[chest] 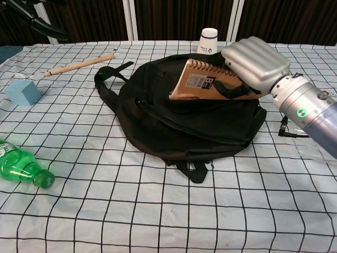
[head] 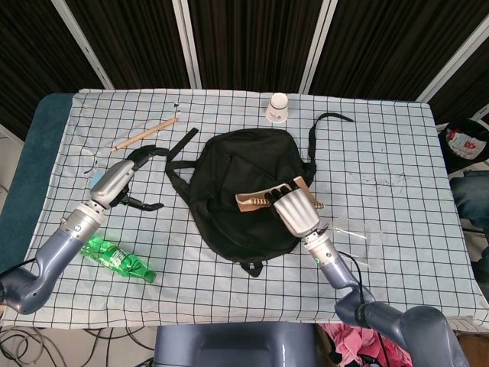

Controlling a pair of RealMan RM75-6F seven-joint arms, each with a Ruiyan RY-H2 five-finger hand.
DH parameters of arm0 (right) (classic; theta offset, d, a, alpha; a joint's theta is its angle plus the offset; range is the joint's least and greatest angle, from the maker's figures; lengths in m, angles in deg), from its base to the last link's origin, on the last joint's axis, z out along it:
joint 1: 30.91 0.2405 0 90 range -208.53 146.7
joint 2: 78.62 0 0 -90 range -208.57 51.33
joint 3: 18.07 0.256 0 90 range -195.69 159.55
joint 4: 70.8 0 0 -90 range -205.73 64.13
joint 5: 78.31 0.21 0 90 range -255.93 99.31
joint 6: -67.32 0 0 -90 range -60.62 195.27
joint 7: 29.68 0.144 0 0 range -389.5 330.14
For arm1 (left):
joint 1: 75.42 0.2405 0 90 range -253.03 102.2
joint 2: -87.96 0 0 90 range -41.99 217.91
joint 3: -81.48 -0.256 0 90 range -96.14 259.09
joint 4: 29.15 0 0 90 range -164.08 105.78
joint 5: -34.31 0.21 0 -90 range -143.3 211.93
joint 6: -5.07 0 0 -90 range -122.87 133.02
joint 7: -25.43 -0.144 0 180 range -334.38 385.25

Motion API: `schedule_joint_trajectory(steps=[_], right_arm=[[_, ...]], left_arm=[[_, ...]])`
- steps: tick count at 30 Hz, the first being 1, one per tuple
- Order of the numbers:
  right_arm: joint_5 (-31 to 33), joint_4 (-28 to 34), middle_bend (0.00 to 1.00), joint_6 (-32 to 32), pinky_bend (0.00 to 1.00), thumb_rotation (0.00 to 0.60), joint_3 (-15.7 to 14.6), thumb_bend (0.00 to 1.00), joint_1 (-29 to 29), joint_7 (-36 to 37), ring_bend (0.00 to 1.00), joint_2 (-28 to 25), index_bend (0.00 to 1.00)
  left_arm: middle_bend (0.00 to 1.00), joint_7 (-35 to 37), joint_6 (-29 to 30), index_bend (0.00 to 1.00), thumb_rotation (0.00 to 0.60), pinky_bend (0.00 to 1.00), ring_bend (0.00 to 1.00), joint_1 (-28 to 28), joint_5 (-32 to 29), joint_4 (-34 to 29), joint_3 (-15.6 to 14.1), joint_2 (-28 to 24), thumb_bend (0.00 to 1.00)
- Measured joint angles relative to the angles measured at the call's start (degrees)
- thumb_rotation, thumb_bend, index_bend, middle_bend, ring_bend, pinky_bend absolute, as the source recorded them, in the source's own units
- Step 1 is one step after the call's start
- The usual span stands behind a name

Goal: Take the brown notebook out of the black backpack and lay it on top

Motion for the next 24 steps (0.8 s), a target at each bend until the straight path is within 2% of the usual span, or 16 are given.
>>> schedule_joint_trajectory(steps=[3, 5, 6, 7, 9, 11, 17, 20, 24], right_arm=[[-0.65, 3.22, 0.42, -0.18, 0.24, 0.6, -1.07, 0.41, -0.74, -0.71, 0.42, -0.43, 0.32], [-0.97, 6.43, 0.28, -0.05, 0.2, 0.6, -1.91, 0.35, -1.35, -1.77, 0.35, -1.16, 0.12], [-1.07, 8.01, 0.21, 0.14, 0.19, 0.6, -2.32, 0.33, -1.61, -2.44, 0.32, -1.62, 0.05], [-1.13, 9.7, 0.16, 0.43, 0.19, 0.6, -2.72, 0.31, -1.87, -3.2, 0.31, -2.17, 0.02], [-1.06, 14.1, 0.05, 1.38, 0.17, 0.6, -3.56, 0.26, -2.45, -4.91, 0.26, -3.85, 0.0], [-0.63, 19.07, 0.01, 2.54, 0.16, 0.6, -4.15, 0.22, -3.04, -6.4, 0.22, -6.09, 0.0], [1.99, 33.4, 0.0, 5.63, 0.14, 0.6, -4.92, 0.19, -4.95, -10.67, 0.19, -15.71, 0.0], [3.14, 37.29, 0.0, 5.56, 0.14, 0.6, -4.83, 0.19, -6.3, -12.58, 0.2, -21.68, 0.0], [7.03, 38.71, 0.01, 4.14, 0.14, 0.6, -3.36, 0.19, -9.12, -12.84, 0.22, -29.45, 0.0]], left_arm=[[0.16, 0.21, -0.15, 0.14, 0.6, 0.0, 0.0, -0.17, -0.62, 0.49, 0.02, 0.15, 0.05], [0.16, 0.26, -0.56, 0.14, 0.6, 0.0, 0.0, -0.45, -1.11, 0.88, 0.02, 0.3, 0.05], [0.16, 0.23, -0.66, 0.14, 0.6, 0.0, 0.0, -0.49, -1.29, 0.98, -0.04, 0.36, 0.05], [0.16, 0.12, -0.68, 0.14, 0.6, 0.0, 0.0, -0.51, -1.38, 1.0, -0.1, 0.41, 0.05], [0.16, -0.42, -0.71, 0.14, 0.6, 0.0, 0.0, -0.53, -1.65, 1.02, -0.23, 0.5, 0.05], [0.16, -1.15, -0.65, 0.14, 0.6, 0.0, 0.0, -0.54, -2.31, 0.99, -0.22, 0.68, 0.05], [0.16, -4.65, -0.23, 0.14, 0.6, 0.0, 0.0, -0.58, -3.4, 0.55, -0.38, 1.02, 0.05], [0.16, -6.25, 0.12, 0.14, 0.6, 0.0, 0.0, -0.49, -3.76, -0.07, -0.56, 0.93, 0.06], [0.16, -9.02, 1.59, 0.14, 0.6, 0.0, 0.0, 0.47, -3.6, -0.92, -1.21, 0.03, 0.07]])
